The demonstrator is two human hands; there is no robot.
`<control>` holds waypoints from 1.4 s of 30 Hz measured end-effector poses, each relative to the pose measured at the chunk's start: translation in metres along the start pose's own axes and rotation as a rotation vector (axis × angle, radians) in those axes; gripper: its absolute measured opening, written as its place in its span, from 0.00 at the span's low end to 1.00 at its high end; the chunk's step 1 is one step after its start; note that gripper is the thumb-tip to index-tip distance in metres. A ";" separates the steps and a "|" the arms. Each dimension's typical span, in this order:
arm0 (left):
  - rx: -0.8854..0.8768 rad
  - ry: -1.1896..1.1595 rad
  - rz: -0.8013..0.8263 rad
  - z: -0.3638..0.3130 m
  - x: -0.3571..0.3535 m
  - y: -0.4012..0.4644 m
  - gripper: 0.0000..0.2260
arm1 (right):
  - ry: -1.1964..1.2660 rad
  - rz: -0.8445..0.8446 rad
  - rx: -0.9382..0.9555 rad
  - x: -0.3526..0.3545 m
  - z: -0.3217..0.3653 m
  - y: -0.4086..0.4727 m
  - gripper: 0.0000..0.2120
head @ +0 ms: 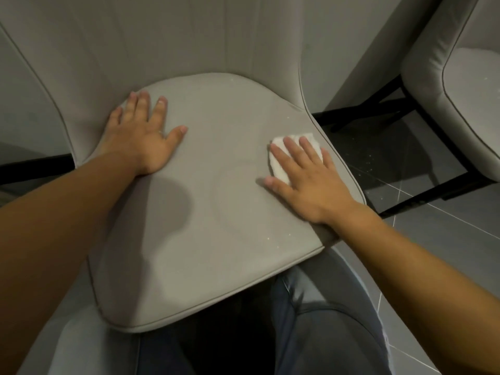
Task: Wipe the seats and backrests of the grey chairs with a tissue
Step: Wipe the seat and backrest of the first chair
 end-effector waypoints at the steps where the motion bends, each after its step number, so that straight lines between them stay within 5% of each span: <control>1: 0.000 0.000 0.003 0.000 0.001 0.000 0.41 | -0.001 -0.002 -0.017 0.002 0.002 0.015 0.39; 6: 0.002 0.009 0.019 0.000 0.002 0.001 0.41 | -0.060 0.056 -0.020 -0.013 0.043 0.030 0.43; 13: -0.002 0.006 0.011 -0.001 0.001 0.001 0.41 | -0.081 0.016 0.476 -0.068 0.122 -0.077 0.39; 19: -0.013 -0.011 -0.011 -0.001 0.001 0.000 0.41 | -0.161 0.007 0.117 -0.005 0.000 -0.044 0.38; 23: -0.005 0.014 -0.008 -0.002 0.003 0.000 0.41 | 0.006 0.015 -0.104 0.022 -0.060 -0.029 0.37; 27: 0.000 0.025 0.013 -0.003 0.003 0.000 0.41 | -0.063 -0.111 -0.124 0.003 -0.019 -0.016 0.45; 32: 0.007 0.083 0.054 -0.004 0.012 -0.005 0.37 | 0.024 -0.062 0.171 -0.041 0.071 0.017 0.43; 36: -0.017 0.063 0.056 -0.011 0.020 -0.014 0.32 | 0.036 -0.083 0.077 -0.032 0.080 0.097 0.43; 42: -0.115 0.029 -0.149 0.029 0.052 -0.048 0.17 | 0.030 -0.104 -0.023 -0.024 0.089 0.189 0.42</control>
Point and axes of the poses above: each hand's wrist, its own y-axis towards the middle knuckle, its own x-axis out of the back of the hand, z = x × y, the point moved 5 cm from there along y, towards the middle knuckle, and after that the axes turned 10 degrees about y, right-handed, at the moved point
